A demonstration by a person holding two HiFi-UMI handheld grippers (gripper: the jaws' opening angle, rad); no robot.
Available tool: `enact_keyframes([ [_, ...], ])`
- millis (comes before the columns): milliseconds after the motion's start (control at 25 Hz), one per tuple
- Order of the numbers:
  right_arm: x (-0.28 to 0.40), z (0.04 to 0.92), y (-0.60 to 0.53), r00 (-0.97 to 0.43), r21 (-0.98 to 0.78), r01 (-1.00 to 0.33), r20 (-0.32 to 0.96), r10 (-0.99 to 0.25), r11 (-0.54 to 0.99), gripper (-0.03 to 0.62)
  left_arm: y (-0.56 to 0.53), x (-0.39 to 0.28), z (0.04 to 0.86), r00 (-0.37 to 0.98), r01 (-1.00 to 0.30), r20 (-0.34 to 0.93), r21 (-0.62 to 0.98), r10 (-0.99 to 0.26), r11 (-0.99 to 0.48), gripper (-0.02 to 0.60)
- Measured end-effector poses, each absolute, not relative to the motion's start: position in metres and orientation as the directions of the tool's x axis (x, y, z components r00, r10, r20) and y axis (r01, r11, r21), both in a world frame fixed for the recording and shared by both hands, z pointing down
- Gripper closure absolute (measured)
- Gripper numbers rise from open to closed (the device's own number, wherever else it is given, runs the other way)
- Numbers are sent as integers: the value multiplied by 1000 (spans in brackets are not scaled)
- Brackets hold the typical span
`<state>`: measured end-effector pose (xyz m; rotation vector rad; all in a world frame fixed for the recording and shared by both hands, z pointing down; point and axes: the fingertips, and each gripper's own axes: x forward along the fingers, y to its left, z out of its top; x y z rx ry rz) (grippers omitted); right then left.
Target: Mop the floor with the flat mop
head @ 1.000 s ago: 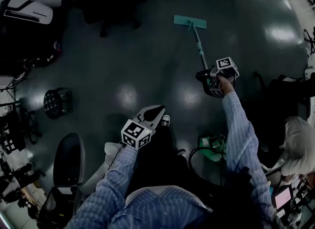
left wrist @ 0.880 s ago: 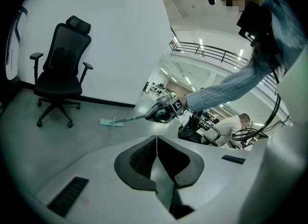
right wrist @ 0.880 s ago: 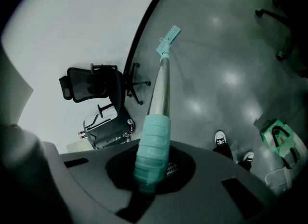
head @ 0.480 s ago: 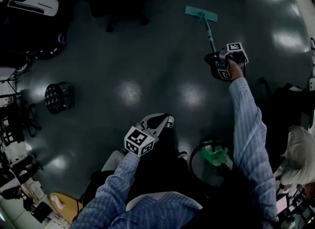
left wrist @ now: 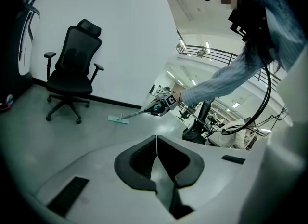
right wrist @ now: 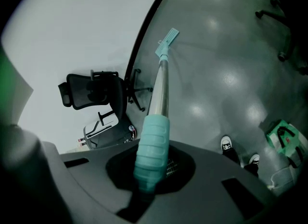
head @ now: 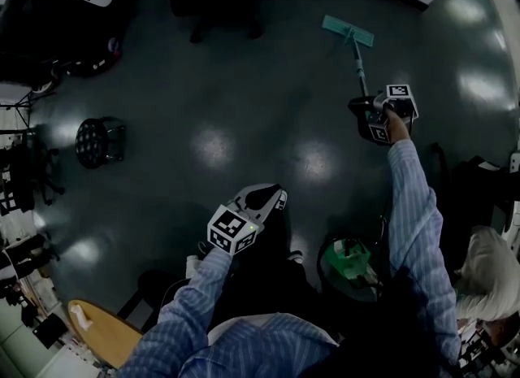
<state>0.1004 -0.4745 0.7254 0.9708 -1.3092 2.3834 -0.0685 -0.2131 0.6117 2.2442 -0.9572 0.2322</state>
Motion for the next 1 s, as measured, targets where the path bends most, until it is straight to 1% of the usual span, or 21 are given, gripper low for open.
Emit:
enact_keyframes([
  [240,97,724,-411,-743,-640,-546,668,-40,-541,586,-197,-79,607,701,-705,404,512,-587,-490,575],
  [400,91,713,-366,-754,-639,-540,656,-21,-548,585,-193,-80,599,704,-704,401,504,-586,-501,575],
  [1000,119,676,-186,-789,-645,-488,615,-19,-588,586,-159,-37,565,758,-651,368,478,-539,-590,575],
])
